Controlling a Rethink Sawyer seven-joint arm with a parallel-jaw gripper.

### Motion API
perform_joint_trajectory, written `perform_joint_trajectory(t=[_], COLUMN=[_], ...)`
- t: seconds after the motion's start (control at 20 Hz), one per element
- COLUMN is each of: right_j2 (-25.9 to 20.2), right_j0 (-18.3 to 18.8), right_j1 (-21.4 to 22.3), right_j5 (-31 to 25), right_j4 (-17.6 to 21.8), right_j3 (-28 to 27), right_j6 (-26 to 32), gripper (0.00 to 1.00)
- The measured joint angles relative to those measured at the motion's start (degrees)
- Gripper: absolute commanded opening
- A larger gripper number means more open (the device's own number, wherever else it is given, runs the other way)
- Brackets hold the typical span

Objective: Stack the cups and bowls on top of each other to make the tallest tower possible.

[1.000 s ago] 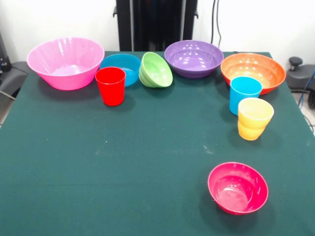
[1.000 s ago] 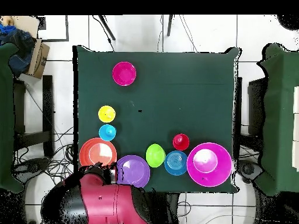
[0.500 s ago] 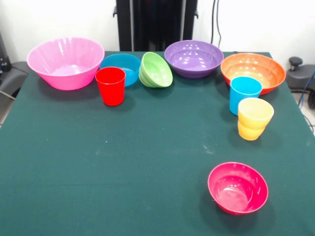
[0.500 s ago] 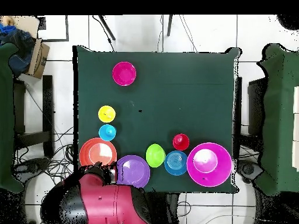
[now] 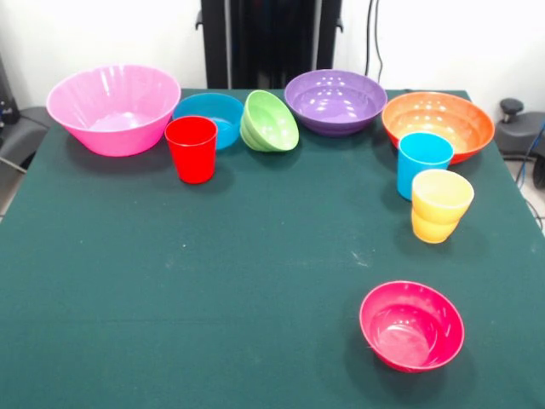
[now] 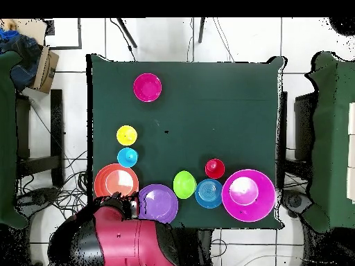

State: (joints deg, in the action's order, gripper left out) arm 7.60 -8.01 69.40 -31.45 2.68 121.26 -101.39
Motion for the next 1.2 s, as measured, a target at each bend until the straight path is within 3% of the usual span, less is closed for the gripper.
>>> perform_joint_trajectory(t=[1.2], right_j2=[0.3], right_j0=[-0.7], right_j1=[0.2], right_j5=[0.0], right_j4=[0.0], right_j3=[0.0], right_j6=[0.0], gripper=[1.00])
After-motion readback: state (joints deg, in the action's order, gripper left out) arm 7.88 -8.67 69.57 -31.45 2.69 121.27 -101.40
